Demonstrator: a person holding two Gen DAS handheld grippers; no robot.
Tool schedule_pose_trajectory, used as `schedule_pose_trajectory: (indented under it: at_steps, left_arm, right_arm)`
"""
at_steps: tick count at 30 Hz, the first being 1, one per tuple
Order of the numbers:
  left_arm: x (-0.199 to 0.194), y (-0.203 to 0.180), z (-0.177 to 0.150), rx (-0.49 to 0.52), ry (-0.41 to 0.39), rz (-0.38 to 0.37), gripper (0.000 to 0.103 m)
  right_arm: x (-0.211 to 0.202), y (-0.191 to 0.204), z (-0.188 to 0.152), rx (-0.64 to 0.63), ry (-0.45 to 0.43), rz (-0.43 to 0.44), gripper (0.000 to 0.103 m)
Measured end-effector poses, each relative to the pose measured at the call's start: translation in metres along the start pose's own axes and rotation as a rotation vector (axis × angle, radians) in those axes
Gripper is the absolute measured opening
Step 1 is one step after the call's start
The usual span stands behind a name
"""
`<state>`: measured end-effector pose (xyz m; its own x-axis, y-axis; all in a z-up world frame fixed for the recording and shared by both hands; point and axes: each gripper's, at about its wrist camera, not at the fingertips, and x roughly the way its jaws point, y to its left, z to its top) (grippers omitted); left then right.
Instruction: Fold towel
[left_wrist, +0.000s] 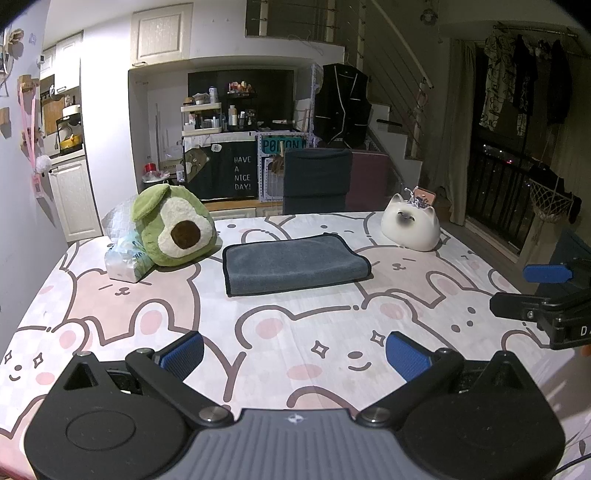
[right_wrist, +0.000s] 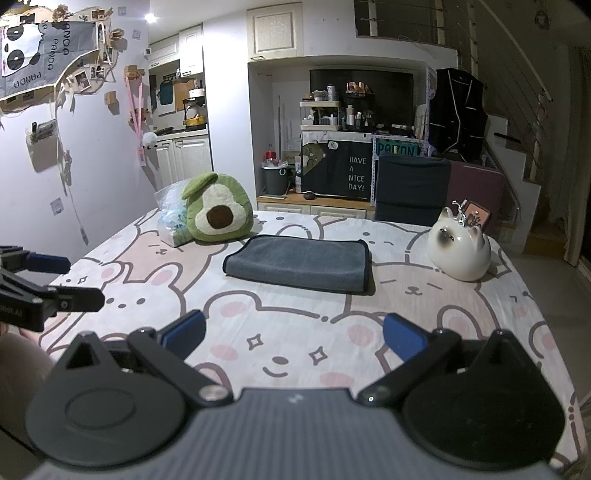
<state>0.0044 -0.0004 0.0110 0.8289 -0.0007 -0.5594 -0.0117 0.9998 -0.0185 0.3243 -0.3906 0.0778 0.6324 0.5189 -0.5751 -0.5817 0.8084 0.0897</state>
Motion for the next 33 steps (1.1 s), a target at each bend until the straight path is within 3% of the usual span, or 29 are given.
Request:
schedule_pose_trajectory:
  at_steps: [33]
  left_arm:
    - [0.0031, -0.0008, -0.0034, 0.002, 0.007, 0.004, 0.103]
  right_arm:
    - [-0.0001, 0.0003, 0.0, -0.004, 0.003, 0.0, 0.103]
